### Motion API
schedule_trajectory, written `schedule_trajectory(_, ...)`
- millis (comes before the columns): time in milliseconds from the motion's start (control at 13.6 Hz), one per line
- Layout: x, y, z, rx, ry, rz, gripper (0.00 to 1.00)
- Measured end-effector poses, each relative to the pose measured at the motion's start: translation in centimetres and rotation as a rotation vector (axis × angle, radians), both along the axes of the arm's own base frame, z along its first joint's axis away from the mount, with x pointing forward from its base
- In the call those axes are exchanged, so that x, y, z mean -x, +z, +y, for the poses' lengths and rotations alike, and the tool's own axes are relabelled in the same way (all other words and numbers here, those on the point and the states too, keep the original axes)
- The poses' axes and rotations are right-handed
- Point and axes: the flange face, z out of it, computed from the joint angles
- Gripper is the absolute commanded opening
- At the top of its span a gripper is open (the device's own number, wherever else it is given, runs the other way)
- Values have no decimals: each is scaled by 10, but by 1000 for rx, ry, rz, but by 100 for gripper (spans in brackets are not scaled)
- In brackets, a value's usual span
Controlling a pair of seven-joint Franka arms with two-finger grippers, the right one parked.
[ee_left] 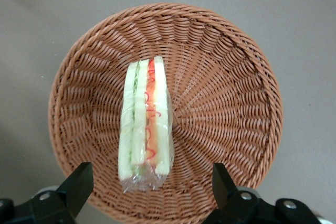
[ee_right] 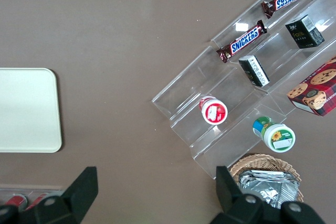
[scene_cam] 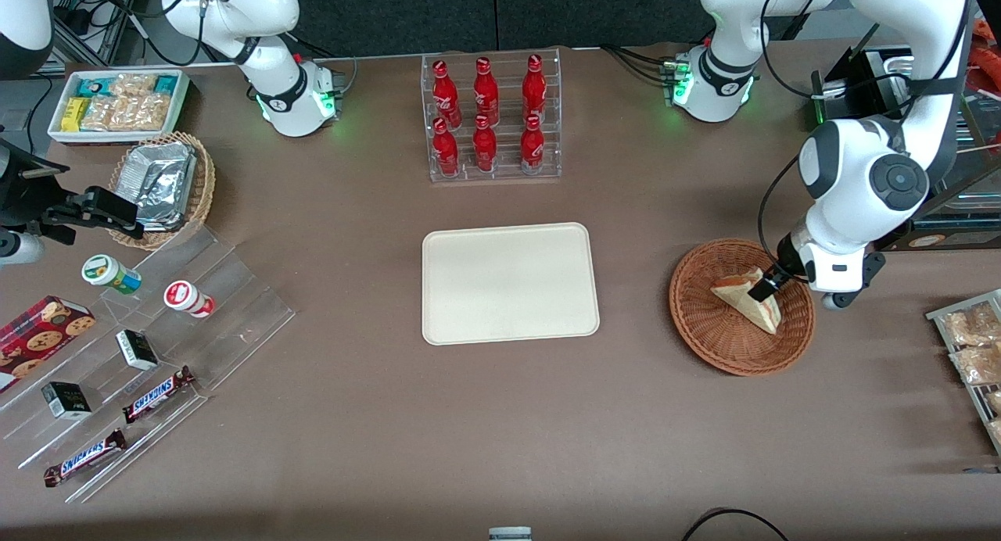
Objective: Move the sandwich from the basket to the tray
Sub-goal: 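Lower the left gripper and close it on the sandwich's crust edge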
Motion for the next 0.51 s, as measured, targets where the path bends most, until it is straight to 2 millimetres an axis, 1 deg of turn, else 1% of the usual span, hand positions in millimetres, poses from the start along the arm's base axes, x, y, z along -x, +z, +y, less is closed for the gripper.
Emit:
schedule_trajectory(221, -1, -20, 0, 1, 9, 13, 100)
schedule_trajectory(515, 0, -37, 0, 3, 18, 15, 100)
